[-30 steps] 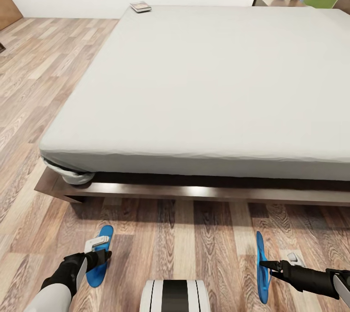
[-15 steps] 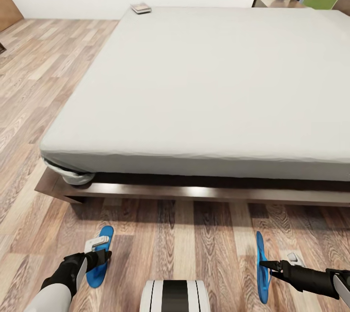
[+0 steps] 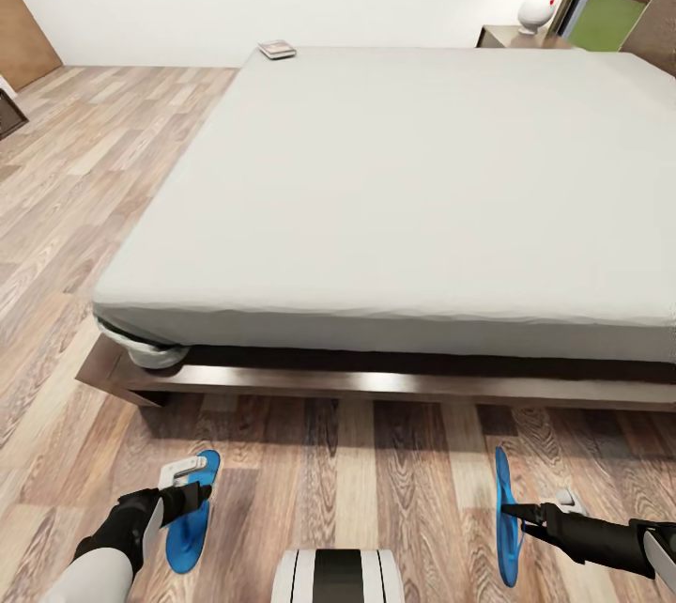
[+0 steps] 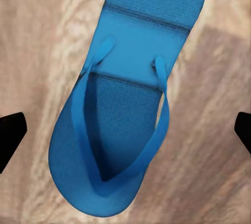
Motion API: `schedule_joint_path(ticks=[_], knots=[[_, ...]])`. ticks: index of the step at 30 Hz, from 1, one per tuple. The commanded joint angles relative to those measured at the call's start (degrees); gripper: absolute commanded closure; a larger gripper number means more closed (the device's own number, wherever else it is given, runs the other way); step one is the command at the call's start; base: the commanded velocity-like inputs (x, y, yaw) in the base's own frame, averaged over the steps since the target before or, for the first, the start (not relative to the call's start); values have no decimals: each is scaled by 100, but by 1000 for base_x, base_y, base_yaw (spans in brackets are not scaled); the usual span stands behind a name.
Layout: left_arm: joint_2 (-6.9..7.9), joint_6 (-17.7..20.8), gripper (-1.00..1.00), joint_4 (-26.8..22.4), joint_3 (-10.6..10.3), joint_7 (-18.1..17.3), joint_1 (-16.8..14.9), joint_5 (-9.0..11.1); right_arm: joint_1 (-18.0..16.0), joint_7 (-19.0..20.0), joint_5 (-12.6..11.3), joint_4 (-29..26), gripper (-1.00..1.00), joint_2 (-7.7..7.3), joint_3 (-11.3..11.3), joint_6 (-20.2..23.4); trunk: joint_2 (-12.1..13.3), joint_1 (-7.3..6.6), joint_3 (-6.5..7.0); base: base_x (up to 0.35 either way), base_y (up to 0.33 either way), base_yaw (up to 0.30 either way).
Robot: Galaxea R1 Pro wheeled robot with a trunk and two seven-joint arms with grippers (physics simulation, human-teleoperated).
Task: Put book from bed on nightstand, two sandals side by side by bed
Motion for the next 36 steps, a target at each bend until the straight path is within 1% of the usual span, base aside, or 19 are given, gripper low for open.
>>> schedule_joint_path(ticks=[1,2,4,5,7,8,9,10,12,13,15,17,27,36], knots=[[37,25,-100,-11,47,-112,-5,-52,-1,5,-12,1,100,0,-6,33,-1,-1,-3,0,0,0],[91,31,-100,-11,49,-243,-4,-49,-1,6,-12,1,100,0,-6,33,-1,-1,-3,0,0,0],[330,40,-100,-8,67,-1079,-4,-41,-1,6,-12,1,100,0,-6,33,-1,-1,-3,0,0,0],[497,42,-100,-3,74,-1594,-4,-41,-1,6,-12,1,100,0,-6,33,-1,-1,-3,0,0,0],[942,37,-100,11,87,-2729,15,-32,-1,7,-12,1,100,0,-6,33,-1,-1,-3,0,0,0],[1293,24,-100,42,120,-3490,42,-24,-1,5,-10,1,100,0,-6,33,-1,-1,-3,0,0,0],[1527,9,-100,104,202,-3982,63,-21,-1,1,-7,1,100,0,-6,33,-1,-1,-3,0,0,0],[1661,-7,-100,206,326,-4252,96,-24,-1,0,-5,1,100,0,-6,33,-1,-1,-3,0,0,0],[1749,-103,-100,372,468,-4415,206,-29,-1,-1,-4,1,100,0,-6,29,-1,-1,-3,0,0,0],[1759,-154,-100,411,489,-4437,240,-30,-1,-2,-2,1,100,0,-6,28,-1,-1,-3,0,0,0],[1788,-539,-100,608,558,-4502,351,-32,-1,-24,8,5,100,0,-6,17,-1,-1,-3,0,0,0],[1797,-711,-100,763,582,-4525,381,-33,-1,-45,26,6,100,0,-6,-3,-1,-1,-3,0,0,0],[1758,-788,-100,832,592,-4534,391,-33,-1,-64,32,1,100,6,3,-37,-1,-1,-3,0,9,0],[1718,-781,-100,841,592,-4546,391,-33,-1,-75,56,-4,100,9,11,-46,-1,-1,-3,0,275,0]])
